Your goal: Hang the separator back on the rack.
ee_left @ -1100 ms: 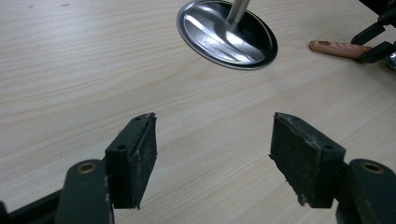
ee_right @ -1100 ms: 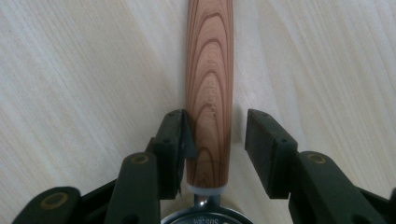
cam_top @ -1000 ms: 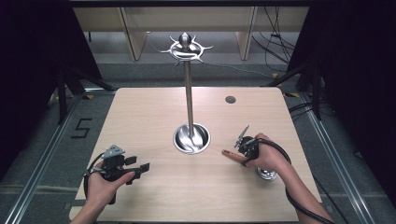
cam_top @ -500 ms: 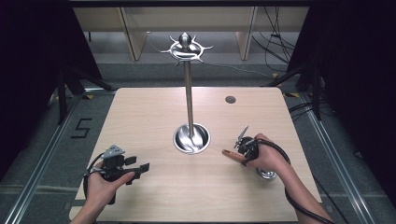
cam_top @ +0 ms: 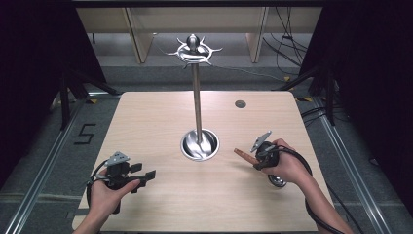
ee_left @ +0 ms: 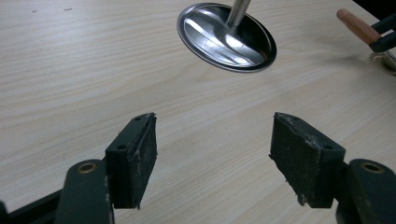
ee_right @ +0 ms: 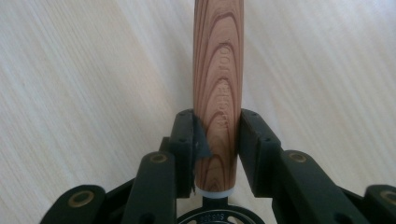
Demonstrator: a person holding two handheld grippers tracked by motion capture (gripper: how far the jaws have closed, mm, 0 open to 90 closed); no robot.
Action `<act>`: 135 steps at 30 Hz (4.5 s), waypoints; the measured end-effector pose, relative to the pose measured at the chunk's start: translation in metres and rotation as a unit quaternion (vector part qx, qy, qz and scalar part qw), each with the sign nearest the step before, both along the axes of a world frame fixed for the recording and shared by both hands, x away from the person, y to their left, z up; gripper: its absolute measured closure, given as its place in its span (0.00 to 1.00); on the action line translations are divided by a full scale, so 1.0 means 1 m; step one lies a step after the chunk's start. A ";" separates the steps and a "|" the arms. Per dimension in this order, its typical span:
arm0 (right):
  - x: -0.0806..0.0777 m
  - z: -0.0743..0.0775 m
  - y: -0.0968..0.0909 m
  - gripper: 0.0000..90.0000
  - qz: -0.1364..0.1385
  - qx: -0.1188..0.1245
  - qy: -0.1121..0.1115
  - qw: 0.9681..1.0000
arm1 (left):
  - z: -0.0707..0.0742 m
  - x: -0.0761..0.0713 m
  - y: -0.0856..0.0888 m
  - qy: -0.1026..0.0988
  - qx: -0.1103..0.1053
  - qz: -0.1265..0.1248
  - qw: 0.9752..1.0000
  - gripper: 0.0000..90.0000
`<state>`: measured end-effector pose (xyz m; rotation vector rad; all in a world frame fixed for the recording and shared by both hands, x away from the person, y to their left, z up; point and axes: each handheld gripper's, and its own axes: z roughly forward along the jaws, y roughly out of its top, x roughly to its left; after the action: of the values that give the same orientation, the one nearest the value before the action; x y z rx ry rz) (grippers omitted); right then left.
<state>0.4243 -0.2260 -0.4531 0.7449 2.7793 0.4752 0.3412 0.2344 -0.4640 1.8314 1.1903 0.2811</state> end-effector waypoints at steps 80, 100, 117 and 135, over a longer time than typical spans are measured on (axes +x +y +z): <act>-0.038 0.101 0.013 0.77 -0.055 0.342 -0.179 0.921 | 0.003 -0.001 0.000 -0.012 -0.002 -0.005 1.000 0.35; -0.040 0.107 0.019 0.77 -0.067 0.354 -0.180 0.915 | 0.003 -0.001 0.001 -0.014 0.000 -0.003 1.000 0.35; -0.041 0.117 0.024 0.77 -0.066 0.358 -0.182 0.913 | 0.004 -0.002 0.001 -0.014 -0.001 0.000 1.000 0.35; -0.038 0.128 0.032 0.77 -0.061 0.367 -0.194 0.908 | 0.003 -0.002 0.001 -0.015 -0.003 0.001 1.000 0.34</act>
<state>0.3866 -0.1940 -0.3254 0.8327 2.1286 1.4998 0.3391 0.2359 -0.4607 1.8136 1.1712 0.3054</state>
